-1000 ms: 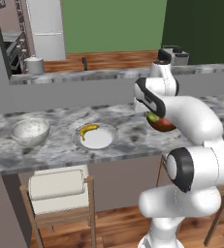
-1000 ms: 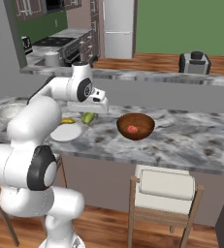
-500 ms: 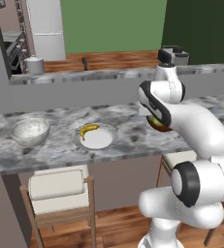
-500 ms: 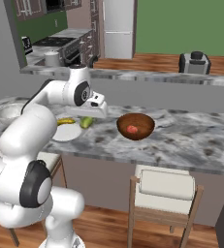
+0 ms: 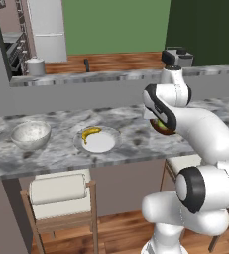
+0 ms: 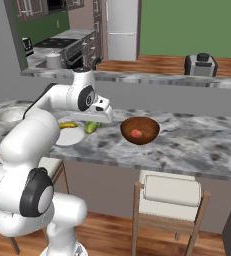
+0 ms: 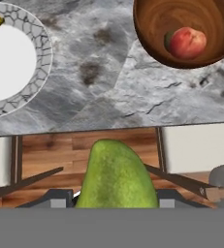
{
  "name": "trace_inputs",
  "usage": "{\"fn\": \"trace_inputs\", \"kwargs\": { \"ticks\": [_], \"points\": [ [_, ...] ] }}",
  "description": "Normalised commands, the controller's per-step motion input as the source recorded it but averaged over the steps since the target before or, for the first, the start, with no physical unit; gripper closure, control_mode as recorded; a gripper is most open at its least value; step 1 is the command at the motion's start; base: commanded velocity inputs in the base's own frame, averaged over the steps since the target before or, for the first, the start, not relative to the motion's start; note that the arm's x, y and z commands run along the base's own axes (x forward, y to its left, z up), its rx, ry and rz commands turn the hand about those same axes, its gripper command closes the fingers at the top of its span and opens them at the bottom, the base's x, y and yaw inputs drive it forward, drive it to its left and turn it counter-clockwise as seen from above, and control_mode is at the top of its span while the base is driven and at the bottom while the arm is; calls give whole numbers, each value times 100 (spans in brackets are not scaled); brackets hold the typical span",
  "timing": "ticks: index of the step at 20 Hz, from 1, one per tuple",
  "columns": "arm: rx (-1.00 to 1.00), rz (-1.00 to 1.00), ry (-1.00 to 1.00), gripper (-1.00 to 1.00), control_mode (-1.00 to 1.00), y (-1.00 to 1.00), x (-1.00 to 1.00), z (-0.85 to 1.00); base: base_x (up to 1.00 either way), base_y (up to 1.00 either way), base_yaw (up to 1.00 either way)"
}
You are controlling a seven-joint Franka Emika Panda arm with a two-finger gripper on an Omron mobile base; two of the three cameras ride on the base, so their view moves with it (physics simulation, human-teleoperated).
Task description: Take the fruits from the plate on the dining counter and place two fruits in each bowl.
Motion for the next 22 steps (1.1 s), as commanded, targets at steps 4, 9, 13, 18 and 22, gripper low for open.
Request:
{"fn": "trace_inputs", "kwargs": {
  "ticks": [4, 9, 13, 18, 22],
  "points": [
    [0, 0, 0, 100, 100, 0, 0, 0, -23, 0, 0],
    [0, 0, 0, 100, 100, 0, 0, 0, -87, 13, 0],
    [0, 0, 0, 100, 100, 0, 0, 0, -51, 92, 2],
    [0, 0, 0, 100, 100, 0, 0, 0, -3, 100, 2],
    [0, 0, 0, 100, 100, 0, 0, 0, 22, 100, 0]
  ]
}}
